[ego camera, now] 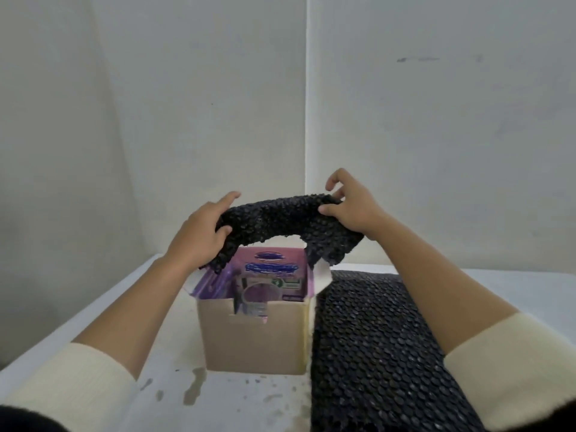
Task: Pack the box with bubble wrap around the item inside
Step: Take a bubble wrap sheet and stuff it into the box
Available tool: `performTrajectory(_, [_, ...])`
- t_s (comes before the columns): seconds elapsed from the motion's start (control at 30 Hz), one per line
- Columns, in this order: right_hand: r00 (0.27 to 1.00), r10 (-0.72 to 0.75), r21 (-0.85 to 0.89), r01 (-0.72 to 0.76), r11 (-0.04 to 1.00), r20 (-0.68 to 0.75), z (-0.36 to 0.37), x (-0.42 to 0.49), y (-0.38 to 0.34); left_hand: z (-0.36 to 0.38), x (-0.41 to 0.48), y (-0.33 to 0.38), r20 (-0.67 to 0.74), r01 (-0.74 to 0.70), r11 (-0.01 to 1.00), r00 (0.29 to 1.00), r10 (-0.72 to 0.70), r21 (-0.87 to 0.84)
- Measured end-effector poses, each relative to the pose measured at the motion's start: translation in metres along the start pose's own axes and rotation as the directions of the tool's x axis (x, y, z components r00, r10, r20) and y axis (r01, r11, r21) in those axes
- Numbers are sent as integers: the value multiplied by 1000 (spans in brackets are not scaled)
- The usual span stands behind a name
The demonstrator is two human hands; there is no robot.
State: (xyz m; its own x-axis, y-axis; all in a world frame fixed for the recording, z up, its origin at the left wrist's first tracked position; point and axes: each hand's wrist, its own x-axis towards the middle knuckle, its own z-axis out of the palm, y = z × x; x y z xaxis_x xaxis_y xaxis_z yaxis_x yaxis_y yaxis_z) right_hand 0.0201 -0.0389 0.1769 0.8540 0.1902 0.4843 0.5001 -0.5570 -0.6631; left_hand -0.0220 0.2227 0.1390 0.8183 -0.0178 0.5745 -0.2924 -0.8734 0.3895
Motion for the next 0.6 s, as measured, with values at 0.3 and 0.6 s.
performTrajectory(0.3, [997, 49, -185, -38, 982, 56, 66, 1, 22, 14, -2, -17, 265, 50, 998, 963, -56, 31])
performTrajectory(0.6, [840, 217, -577, 133, 806, 497, 41, -9, 16, 6, -2, -20, 581, -11, 956, 796, -169, 293])
